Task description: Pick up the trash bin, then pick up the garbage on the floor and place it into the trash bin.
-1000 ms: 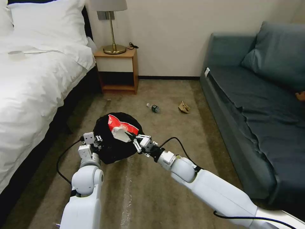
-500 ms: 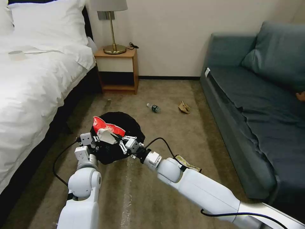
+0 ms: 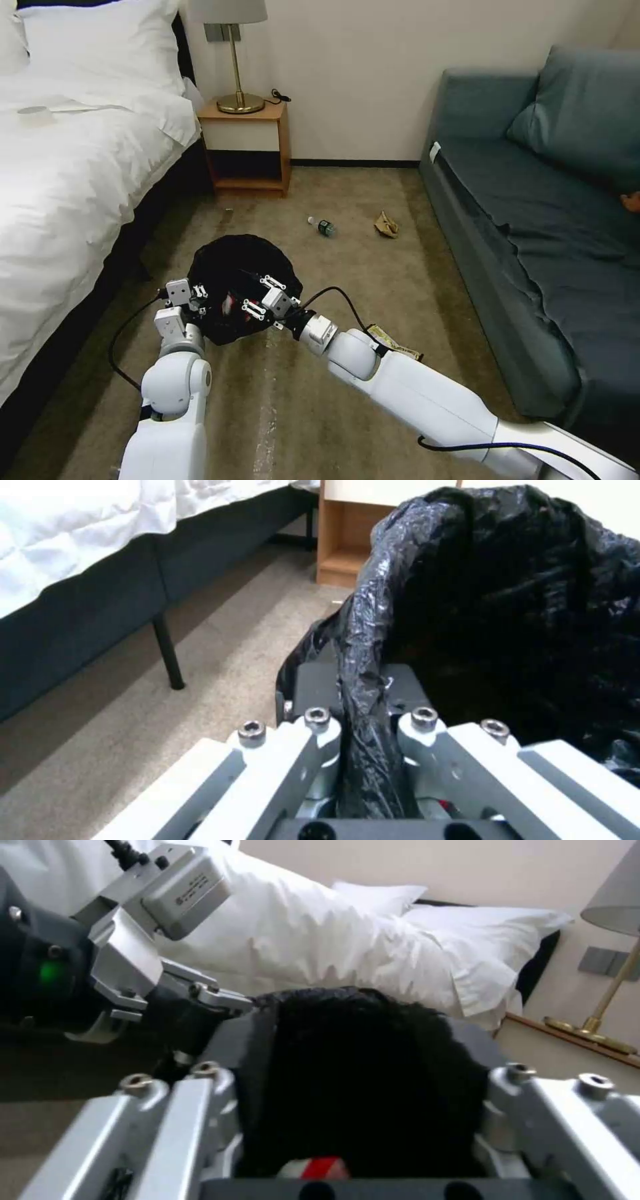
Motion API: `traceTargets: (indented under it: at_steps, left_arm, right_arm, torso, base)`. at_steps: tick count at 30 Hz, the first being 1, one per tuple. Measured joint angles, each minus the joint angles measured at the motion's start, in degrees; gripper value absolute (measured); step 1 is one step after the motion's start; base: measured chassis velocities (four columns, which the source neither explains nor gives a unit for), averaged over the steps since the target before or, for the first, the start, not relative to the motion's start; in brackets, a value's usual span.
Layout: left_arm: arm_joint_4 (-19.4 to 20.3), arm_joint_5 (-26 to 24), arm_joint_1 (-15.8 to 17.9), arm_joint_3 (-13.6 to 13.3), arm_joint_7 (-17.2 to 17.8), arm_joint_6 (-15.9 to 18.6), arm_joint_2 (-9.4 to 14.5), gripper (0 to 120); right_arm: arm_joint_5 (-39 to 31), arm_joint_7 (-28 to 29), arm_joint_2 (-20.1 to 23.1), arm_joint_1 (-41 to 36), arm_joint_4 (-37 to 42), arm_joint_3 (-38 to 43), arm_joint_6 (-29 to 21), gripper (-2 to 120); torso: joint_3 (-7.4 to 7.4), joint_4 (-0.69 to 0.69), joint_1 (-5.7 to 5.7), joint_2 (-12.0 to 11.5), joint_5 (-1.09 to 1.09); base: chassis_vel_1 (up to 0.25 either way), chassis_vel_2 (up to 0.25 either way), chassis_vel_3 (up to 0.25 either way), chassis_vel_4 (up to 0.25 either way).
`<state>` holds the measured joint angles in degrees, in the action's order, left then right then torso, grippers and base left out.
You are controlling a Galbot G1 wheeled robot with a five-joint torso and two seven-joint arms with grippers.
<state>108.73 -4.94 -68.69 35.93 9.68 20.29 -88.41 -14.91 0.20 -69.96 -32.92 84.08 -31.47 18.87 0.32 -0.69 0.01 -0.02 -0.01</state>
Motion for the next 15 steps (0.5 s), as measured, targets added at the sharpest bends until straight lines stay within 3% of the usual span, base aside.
traceTargets:
  at_steps: [8, 15]
  left_arm:
    - [-0.2, 0.0, -0.3, 0.0, 0.0, 0.0, -0.2, 5]
    - [-0.2, 0.0, -0.3, 0.3, 0.0, -0.1, -0.1, 5]
  right_arm:
    - [0.0, 0.0, 0.0, -0.3, 0.8, 0.1, -0.8, 88]
    - [-0.2, -0.2, 0.3, -0.2, 1.4, 1.2, -1.0, 93]
  torso:
    - [0.0, 0.0, 0.0, 0.0, 0.0]
    - [0.0, 0.0, 0.0, 0.0, 0.0]
  base:
    - [0.0, 0.0, 0.0, 0.0]
    - [0.0, 0.0, 0.0, 0.0]
